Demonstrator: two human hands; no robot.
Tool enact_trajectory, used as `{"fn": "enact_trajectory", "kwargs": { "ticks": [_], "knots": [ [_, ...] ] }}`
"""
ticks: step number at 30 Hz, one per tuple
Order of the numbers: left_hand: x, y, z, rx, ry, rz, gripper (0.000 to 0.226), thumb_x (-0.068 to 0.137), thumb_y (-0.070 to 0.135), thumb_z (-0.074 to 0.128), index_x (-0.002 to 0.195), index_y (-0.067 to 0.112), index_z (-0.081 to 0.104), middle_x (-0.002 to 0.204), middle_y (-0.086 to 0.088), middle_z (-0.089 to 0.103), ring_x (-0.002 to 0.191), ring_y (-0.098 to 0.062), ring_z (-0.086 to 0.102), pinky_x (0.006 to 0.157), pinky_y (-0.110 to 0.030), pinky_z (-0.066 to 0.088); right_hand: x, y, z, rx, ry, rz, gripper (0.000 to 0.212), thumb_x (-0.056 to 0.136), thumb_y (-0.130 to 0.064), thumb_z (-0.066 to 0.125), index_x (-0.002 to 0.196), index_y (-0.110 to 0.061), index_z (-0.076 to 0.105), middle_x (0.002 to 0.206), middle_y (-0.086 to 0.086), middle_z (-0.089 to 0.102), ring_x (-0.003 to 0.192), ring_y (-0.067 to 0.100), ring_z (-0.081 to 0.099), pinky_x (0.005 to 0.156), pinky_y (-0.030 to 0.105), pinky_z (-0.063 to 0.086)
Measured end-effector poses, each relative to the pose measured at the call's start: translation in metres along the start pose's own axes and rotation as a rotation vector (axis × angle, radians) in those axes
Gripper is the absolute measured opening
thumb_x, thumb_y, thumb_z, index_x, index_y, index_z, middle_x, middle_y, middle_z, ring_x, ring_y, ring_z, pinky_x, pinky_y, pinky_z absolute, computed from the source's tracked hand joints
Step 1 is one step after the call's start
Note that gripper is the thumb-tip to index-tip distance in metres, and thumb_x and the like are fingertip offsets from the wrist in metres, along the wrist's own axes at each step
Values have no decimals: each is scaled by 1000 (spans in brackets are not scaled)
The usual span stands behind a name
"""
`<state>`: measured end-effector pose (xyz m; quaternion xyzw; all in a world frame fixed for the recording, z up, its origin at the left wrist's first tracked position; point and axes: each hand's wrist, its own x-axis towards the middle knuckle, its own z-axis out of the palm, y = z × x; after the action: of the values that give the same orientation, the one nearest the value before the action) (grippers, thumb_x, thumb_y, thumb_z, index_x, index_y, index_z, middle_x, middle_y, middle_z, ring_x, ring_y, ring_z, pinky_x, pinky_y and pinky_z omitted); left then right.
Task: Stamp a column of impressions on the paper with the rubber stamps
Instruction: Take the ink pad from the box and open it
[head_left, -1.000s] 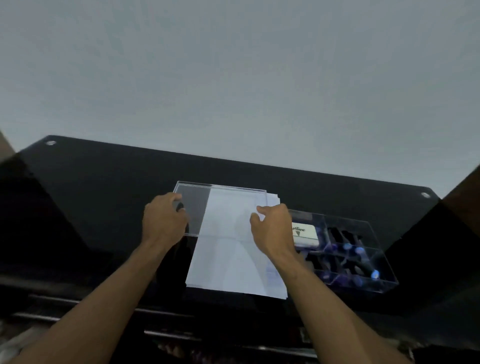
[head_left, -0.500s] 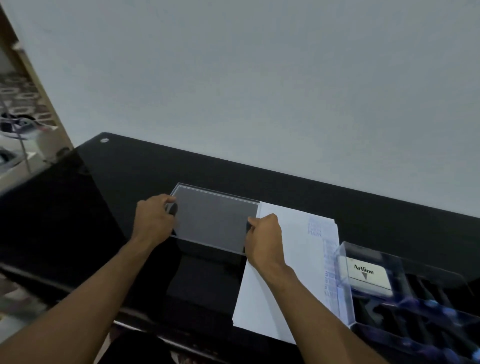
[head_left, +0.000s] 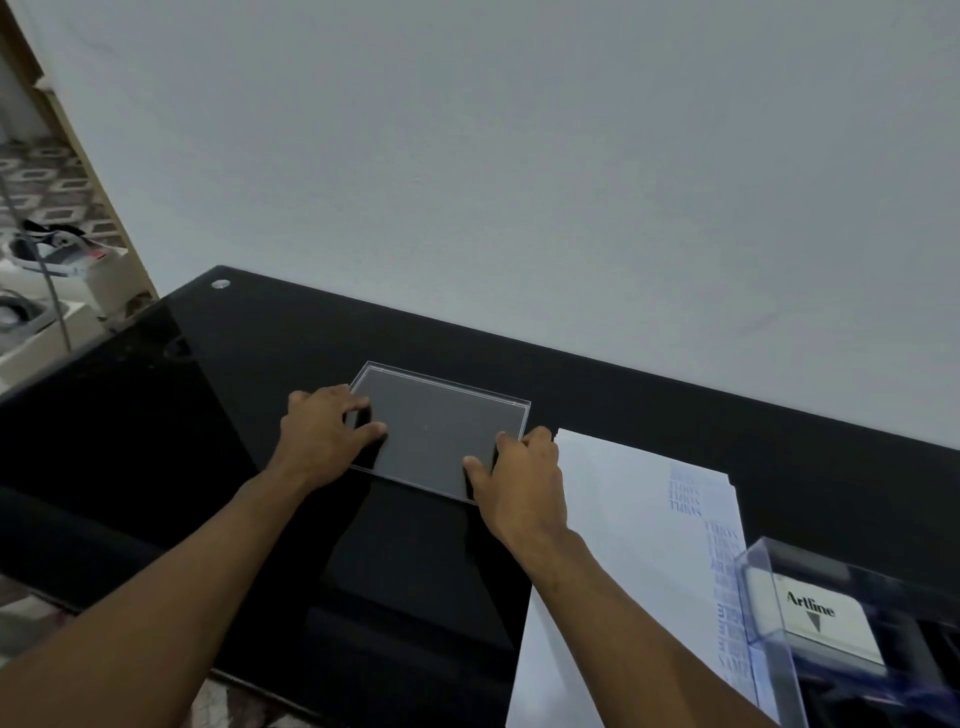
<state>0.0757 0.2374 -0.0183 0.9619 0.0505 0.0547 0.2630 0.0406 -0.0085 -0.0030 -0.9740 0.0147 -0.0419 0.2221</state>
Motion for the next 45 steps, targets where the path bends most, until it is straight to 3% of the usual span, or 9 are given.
{"fn": "enact_trajectory", "kwargs": {
  "ticks": [3,6,11,19,25,29,33,39,45],
  "knots": [
    [-2,5,0,4,2,-61,49,82,53,76,122,26,71,141,-5,58,131,-33,44,108,-54,37,2,1,3,-97,19,-19,47,94,-57,52,115,-17,64,120,6,51,110,21,46,94,37,47],
    [-7,6,1,-10,16,-76,55,84,51,75,131,24,66,153,-8,46,138,-35,35,111,-59,34,1,1,7,-157,47,-23,49,95,-59,46,121,-20,62,128,5,49,117,21,42,98,38,41],
    [-18,5,3,-5,34,-28,56,86,55,70,133,25,64,154,-7,42,140,-30,38,112,-61,35,-2,2,13,-171,-20,-71,60,97,-59,37,144,-22,43,154,7,31,138,26,31,112,43,31],
    [-29,16,-1,119,-33,25,58,94,57,58,143,26,55,164,-6,28,146,-32,29,115,-57,32,-9,4,-2,-125,-111,-105,68,98,-60,35,151,-18,32,159,6,28,147,27,22,121,44,20],
    [-65,58,-5,143,-33,144,56,95,52,59,142,19,56,157,-11,41,146,-29,35,120,-54,26,-35,28,-40,-103,-81,-112,64,97,-59,42,145,-17,41,151,8,41,140,27,35,116,42,32],
    [-99,107,1,109,-57,203,54,97,46,60,141,16,56,152,-10,48,142,-30,39,121,-55,23,-63,58,-73,-96,-46,-43,66,97,-60,38,147,-17,39,154,6,39,141,26,34,113,41,33],
    [-125,162,18,52,-68,300,51,95,48,62,135,16,62,142,-7,58,132,-28,51,119,-53,28,-90,95,-107,-102,62,8,56,100,-56,38,138,-17,49,142,3,50,129,23,42,106,38,38],
    [-157,235,53,-17,-136,407,53,97,55,54,141,26,56,148,4,53,139,-18,45,120,-40,25,-124,154,-147,-176,181,91,49,100,-54,38,121,-17,61,122,3,62,110,23,47,96,37,43],
    [-182,293,82,-63,-174,516,45,100,44,56,140,23,58,147,2,55,137,-20,47,117,-37,30,-150,203,-174,-195,223,203,45,98,-50,43,120,-15,63,119,7,63,112,27,46,94,41,42]
  ]
}}
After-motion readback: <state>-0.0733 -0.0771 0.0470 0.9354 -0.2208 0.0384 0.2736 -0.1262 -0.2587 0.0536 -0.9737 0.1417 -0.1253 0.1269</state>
